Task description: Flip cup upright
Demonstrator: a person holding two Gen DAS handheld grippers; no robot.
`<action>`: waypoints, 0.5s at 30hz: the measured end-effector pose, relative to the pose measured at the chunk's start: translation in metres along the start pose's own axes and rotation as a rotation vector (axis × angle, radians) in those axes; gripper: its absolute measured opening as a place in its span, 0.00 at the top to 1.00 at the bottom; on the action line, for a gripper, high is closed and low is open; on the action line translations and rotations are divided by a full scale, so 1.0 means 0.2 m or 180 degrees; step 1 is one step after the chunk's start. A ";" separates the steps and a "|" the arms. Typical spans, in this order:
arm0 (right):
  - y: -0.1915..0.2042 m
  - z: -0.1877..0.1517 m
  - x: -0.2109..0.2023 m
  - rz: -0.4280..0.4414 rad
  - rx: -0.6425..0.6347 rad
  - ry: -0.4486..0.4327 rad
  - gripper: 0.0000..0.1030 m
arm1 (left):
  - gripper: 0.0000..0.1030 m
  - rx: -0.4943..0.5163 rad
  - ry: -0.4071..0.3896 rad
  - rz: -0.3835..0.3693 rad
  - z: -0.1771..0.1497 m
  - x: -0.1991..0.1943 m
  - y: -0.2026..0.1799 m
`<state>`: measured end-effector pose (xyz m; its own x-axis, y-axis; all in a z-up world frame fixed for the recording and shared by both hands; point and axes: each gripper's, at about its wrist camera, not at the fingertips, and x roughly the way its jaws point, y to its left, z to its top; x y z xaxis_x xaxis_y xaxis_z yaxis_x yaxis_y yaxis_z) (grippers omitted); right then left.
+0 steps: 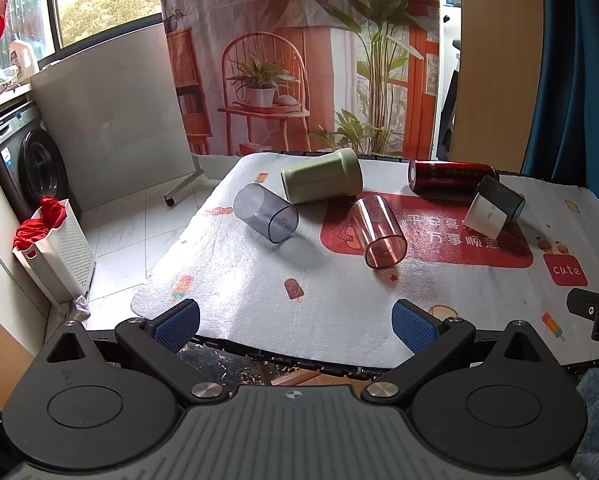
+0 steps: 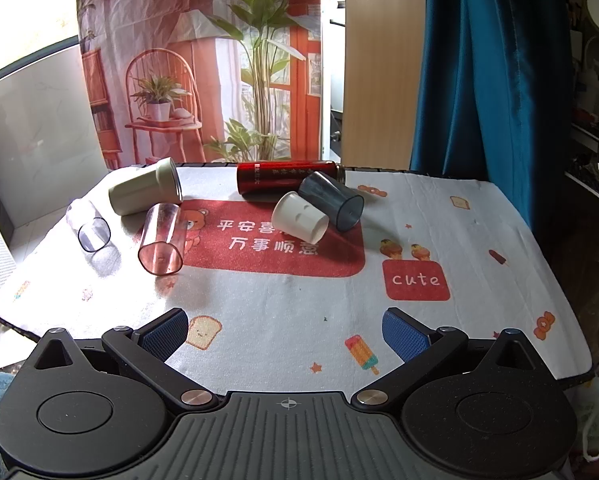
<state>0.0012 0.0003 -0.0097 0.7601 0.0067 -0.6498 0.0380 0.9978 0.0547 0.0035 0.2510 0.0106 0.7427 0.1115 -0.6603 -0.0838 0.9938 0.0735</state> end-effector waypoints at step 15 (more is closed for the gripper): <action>0.00 0.00 0.00 0.0001 -0.0005 -0.0001 0.00 | 0.00 -0.0004 0.0002 0.0001 0.00 0.00 0.00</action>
<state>0.0008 0.0010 -0.0102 0.7603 0.0068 -0.6495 0.0368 0.9979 0.0536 0.0035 0.2512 0.0103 0.7423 0.1116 -0.6607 -0.0848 0.9937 0.0727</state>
